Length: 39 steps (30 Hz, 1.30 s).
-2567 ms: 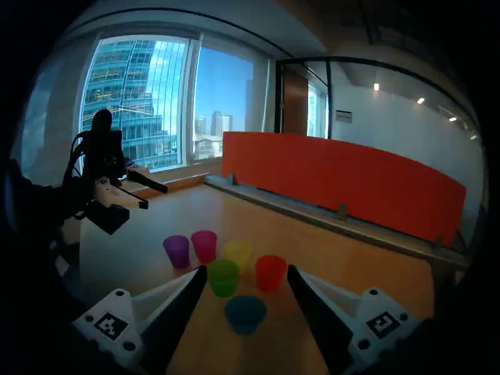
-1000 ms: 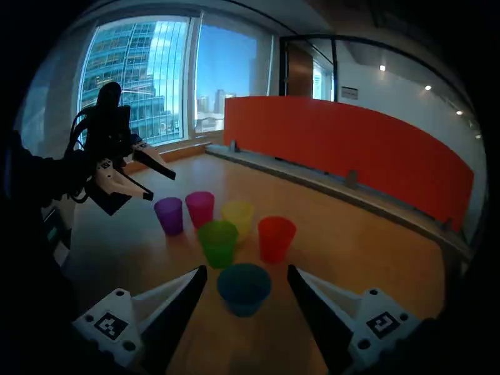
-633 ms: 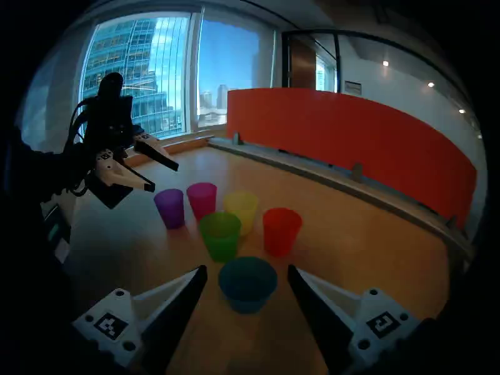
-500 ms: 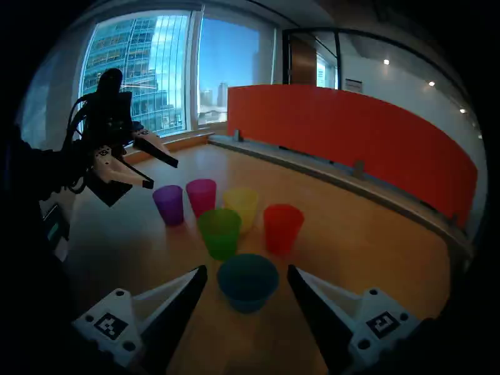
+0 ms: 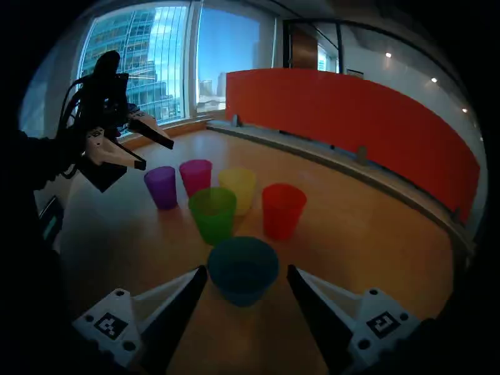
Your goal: Pour water
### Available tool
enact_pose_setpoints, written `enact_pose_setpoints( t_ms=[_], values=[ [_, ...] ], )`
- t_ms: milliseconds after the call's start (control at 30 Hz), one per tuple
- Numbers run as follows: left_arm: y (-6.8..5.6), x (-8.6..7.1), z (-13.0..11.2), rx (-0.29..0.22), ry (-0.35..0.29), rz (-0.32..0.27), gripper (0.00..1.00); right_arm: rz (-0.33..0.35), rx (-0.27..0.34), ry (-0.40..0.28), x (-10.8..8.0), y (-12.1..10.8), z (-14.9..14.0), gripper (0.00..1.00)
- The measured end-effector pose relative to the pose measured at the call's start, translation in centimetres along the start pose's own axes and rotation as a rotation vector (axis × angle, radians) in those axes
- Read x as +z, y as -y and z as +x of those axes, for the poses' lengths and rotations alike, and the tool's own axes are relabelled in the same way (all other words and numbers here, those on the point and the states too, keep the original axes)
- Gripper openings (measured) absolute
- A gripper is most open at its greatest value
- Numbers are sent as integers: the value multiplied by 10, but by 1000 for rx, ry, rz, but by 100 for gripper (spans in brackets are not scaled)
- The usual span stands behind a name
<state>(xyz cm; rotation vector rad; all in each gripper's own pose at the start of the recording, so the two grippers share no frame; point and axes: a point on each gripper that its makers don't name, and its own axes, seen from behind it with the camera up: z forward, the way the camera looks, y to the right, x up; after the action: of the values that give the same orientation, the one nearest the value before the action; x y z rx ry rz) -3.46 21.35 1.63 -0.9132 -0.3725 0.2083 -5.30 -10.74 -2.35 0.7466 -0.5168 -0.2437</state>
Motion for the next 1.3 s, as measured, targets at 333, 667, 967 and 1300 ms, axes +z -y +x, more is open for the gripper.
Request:
enact_pose_setpoints(
  t_ms=[333, 667, 967, 1300],
  values=[
    [1, 3, -2, -4, 3, -1, 97, 24, 9, 11, 16, 3, -6, 100],
    [-1, 5, -3, -7, 5, -3, 98, 27, -23, 26, 34, 5, -12, 100],
    [-1, 3, -3, -8, 3, 1, 98, 22, -30, 20, 43, 2, -11, 98],
    [-2, 3, -6, -7, 7, 1, 98, 31, -36, 18, 42, 4, -11, 91]
  ],
)
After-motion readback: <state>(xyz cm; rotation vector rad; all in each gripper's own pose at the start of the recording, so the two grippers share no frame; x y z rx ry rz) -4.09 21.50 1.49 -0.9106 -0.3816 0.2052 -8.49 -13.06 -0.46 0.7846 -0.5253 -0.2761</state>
